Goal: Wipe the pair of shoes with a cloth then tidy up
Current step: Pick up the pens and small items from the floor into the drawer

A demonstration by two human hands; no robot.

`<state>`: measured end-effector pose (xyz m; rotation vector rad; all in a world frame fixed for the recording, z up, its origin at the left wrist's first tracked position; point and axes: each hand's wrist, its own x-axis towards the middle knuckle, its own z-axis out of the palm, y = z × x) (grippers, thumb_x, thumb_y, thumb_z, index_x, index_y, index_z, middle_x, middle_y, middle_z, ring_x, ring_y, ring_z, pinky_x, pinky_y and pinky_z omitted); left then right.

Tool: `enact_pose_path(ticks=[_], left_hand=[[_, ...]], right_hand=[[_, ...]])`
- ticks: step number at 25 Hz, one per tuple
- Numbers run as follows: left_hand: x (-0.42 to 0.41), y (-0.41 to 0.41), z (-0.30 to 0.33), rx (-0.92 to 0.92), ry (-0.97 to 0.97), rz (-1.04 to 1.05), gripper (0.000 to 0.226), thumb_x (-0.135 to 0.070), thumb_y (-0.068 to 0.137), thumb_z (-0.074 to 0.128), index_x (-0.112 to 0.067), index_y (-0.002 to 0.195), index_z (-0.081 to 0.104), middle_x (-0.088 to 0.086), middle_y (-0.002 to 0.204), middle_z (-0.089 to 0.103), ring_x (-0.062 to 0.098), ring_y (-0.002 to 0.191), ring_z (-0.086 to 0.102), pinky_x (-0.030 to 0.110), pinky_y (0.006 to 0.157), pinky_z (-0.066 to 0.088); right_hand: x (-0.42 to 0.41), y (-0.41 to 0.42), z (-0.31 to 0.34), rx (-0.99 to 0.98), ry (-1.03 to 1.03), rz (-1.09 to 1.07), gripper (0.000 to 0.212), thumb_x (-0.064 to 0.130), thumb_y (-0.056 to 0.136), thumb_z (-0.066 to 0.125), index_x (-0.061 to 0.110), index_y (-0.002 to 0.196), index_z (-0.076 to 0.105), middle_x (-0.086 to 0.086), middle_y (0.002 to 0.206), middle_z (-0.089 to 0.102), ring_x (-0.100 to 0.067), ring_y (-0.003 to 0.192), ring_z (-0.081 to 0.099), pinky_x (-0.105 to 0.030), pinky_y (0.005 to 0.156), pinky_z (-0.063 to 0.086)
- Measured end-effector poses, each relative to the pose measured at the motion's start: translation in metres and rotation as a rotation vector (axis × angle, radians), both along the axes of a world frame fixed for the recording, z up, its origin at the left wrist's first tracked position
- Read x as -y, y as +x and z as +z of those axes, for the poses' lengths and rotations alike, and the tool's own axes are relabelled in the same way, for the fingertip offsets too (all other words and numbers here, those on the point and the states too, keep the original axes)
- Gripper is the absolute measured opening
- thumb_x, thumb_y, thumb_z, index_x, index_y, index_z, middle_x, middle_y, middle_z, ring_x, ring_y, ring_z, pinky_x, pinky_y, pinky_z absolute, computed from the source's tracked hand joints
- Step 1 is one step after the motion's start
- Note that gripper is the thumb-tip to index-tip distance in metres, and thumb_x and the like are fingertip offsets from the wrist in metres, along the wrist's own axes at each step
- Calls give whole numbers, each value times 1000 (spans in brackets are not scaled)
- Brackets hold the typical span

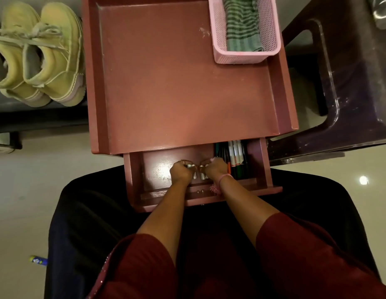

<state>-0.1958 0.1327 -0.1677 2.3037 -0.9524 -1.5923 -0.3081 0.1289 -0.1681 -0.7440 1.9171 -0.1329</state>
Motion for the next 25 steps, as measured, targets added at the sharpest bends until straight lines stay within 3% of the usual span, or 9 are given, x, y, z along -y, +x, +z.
enact_pose_path(ticks=[4, 8, 13, 16, 20, 25], left_hand=[[-1, 0, -3, -2, 2, 25, 15, -11, 77, 79, -10, 90, 72, 7, 83, 67, 19, 76, 62, 21, 72, 47], [-1, 4, -3, 9, -5, 39, 23, -11, 75, 80, -9, 94, 69, 10, 88, 70, 23, 79, 65, 25, 79, 52], [-2, 9, -3, -3, -7, 18, 29, 4, 73, 77, -6, 97, 65, 13, 92, 69, 20, 78, 63, 16, 63, 48], [-2, 7, -3, 74, -62, -130, 24, 7, 74, 70, -3, 96, 69, 11, 101, 70, 24, 94, 65, 20, 79, 47], [-2, 7, -7, 72, -43, -188, 23, 6, 72, 72, -6, 92, 71, 11, 97, 72, 24, 94, 68, 22, 78, 48], [-1, 8, -9, 88, -43, -162, 25, 0, 78, 69, -8, 102, 67, 13, 105, 70, 27, 102, 64, 25, 84, 47]], right_hand=[[2, -5, -2, -45, 8, 191, 20, 10, 84, 62, 4, 100, 72, -12, 105, 70, -26, 100, 65, -31, 89, 51], [2, -15, -5, -52, -7, 213, 21, 7, 85, 60, 11, 102, 71, -7, 110, 68, -24, 104, 63, -28, 91, 49], [3, -22, -3, -78, -29, 371, 22, 8, 86, 60, 9, 106, 70, -7, 116, 66, -22, 110, 60, -29, 98, 44], [2, -21, -1, -115, -104, 452, 19, 4, 82, 64, 5, 100, 71, -9, 111, 67, -23, 107, 60, -25, 93, 45], [0, -20, -5, -149, -115, 458, 15, 5, 79, 66, 5, 93, 70, -12, 105, 67, -27, 101, 62, -23, 82, 45], [4, -27, -5, -131, -162, 353, 21, 3, 82, 63, 3, 101, 71, -12, 107, 69, -25, 102, 63, -27, 90, 48]])
